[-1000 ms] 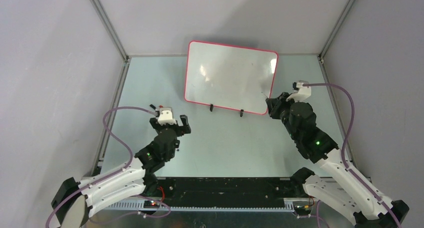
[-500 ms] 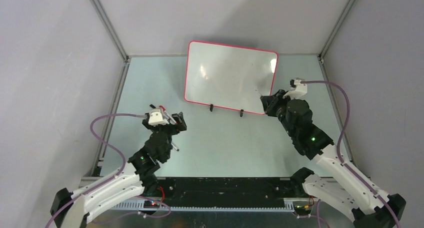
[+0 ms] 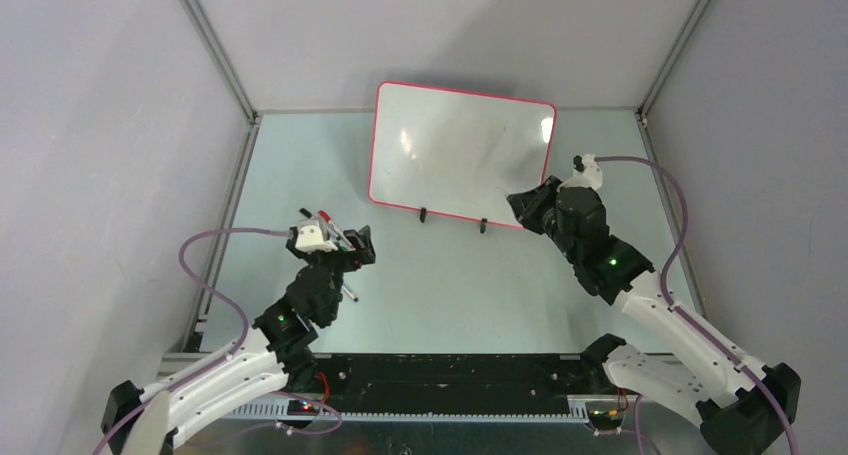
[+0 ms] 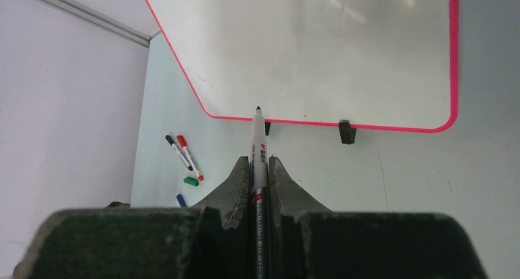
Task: Write a sentence on the whiteboard
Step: Adjust the whiteboard at the center of the board.
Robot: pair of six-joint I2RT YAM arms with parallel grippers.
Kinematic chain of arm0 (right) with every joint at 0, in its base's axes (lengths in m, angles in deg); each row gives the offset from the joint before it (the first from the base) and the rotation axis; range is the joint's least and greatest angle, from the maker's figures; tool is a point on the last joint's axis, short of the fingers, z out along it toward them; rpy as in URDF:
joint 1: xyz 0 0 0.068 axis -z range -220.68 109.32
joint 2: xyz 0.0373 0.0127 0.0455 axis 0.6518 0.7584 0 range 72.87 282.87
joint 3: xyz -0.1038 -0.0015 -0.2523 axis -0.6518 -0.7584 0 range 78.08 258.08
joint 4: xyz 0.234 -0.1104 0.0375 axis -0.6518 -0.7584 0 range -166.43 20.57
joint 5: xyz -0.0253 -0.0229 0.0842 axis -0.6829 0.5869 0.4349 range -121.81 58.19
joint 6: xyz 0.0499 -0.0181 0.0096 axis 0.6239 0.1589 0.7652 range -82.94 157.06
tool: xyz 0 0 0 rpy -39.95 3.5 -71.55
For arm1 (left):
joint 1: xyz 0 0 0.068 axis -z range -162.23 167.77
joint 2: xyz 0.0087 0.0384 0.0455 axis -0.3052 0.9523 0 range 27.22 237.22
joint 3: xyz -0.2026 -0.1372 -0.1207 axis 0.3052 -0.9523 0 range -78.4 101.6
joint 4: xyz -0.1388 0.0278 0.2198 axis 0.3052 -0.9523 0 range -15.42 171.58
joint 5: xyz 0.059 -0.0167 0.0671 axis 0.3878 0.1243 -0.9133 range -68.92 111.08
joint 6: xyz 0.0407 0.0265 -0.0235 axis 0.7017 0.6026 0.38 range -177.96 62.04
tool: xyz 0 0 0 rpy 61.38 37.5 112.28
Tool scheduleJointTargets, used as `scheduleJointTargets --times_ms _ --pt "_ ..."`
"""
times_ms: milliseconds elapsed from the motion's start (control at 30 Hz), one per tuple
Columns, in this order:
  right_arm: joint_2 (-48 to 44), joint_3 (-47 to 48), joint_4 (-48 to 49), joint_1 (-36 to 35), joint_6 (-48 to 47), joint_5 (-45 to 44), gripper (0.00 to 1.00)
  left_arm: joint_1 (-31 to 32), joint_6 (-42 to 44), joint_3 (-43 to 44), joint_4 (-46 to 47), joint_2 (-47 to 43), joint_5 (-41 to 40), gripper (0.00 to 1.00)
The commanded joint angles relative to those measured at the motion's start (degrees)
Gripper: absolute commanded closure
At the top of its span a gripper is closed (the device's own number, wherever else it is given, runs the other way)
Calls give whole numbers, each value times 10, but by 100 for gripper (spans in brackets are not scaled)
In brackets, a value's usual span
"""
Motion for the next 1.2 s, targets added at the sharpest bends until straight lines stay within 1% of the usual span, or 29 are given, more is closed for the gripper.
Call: scheduleJointTargets --times_ms 0,67,133,233,300,333,400,433,467,500,533,567,600,633,667,767,833,900,933,967,1000,1033,1067,1100,1133,1167 --pt "-12 30 25 9 -38 10 100 -2 -11 20 -9 27 32 1" --pt "-9 23 43 8 -70 30 100 -3 13 24 -15 37 88 1" --pt "1 21 54 8 -85 34 100 -3 24 24 -12 44 112 1" --pt "16 18 63 8 -95 26 100 -6 22 27 -11 50 110 1" --pt "23 18 88 13 -124 33 100 -14 14 46 -28 51 105 1" --pt "24 18 94 15 -146 46 100 -17 5 55 -46 48 91 1" --pt "23 18 112 26 -155 48 100 -35 -43 71 -45 35 71 1" --pt "23 18 132 40 -159 56 100 -52 -52 69 -34 30 70 0" --pt "22 18 147 52 -172 90 100 -63 -68 64 3 22 70 1" --pt "20 19 182 79 -176 134 100 -87 -75 62 24 20 69 1" --pt "17 23 199 94 -171 158 100 -99 -84 63 69 22 71 1" --pt "17 37 225 128 -160 175 100 -124 -85 66 92 33 73 1" --pt "22 47 235 143 -129 171 100 -135 -83 78 140 43 73 1" --pt "34 70 256 168 -117 165 100 -156 -81 87 160 67 71 1" --pt "42 85 260 179 -103 163 100 -174 -76 115 184 82 69 1" --pt "89 164 265 207 -101 152 100 -203 -54 179 209 159 68 1" --pt "105 181 285 213 -104 141 100 -226 -31 214 230 203 82 1" --pt "117 184 301 216 -110 131 100 -260 -49 250 229 241 116 1" --pt "121 184 303 217 -114 124 100 -287 -63 257 224 254 151 1" --pt "129 184 300 218 -122 118 100 -301 -94 267 216 279 174 0" --pt "133 181 294 218 -125 108 100 -330 -107 270 216 309 229 2" --pt "141 177 291 218 -130 103 100 -343 -123 282 218 327 264 3" --pt "144 168 289 219 -131 97 100 -366 -128 291 215 364 322 3" --pt "150 163 289 220 -132 98 100 -376 -134 322 187 385 349 2" --pt "155 152 293 224 -133 106 100 -395 -136 342 168 427 397 1" --pt "157 147 295 229 -138 114 100 -411 -136 377 128 447 420 1"
